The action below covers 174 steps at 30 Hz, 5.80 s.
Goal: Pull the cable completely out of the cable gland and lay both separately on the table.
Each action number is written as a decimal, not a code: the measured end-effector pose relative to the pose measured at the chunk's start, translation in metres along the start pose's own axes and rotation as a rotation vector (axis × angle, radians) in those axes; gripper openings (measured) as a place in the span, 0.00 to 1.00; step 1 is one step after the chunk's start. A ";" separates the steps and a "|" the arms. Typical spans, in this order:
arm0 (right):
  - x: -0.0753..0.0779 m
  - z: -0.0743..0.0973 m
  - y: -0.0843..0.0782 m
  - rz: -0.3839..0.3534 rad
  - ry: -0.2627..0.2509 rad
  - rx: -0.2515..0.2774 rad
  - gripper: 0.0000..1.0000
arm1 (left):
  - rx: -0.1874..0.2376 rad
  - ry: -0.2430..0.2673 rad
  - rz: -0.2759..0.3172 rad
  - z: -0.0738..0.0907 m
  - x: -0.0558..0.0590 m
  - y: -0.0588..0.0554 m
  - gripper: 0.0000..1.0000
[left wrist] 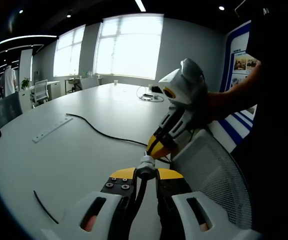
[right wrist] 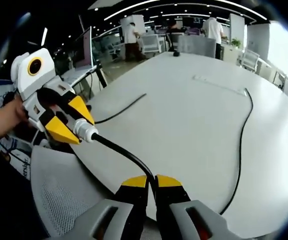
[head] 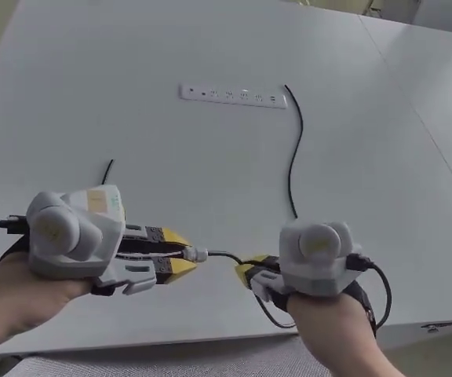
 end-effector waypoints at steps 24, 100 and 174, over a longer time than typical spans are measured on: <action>-0.003 0.013 0.005 0.199 -0.002 0.049 0.08 | -0.006 0.022 0.003 0.002 -0.002 -0.001 0.15; -0.020 0.017 -0.002 0.133 0.015 0.037 0.00 | -0.013 0.068 -0.024 0.011 0.027 -0.003 0.15; -0.038 0.017 0.018 0.481 0.099 -0.004 0.00 | -0.014 0.076 -0.011 0.009 0.026 -0.004 0.15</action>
Point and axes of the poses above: the centre of the closed fingertips' face, and the gripper's own axes: z roughly backward along the fingers, x roughly to its right, y roughly out of its top, the point moved 8 cm from there along z, roughly backward along the fingers, and after that the axes turned 15 degrees about x, right-handed, at the moved point
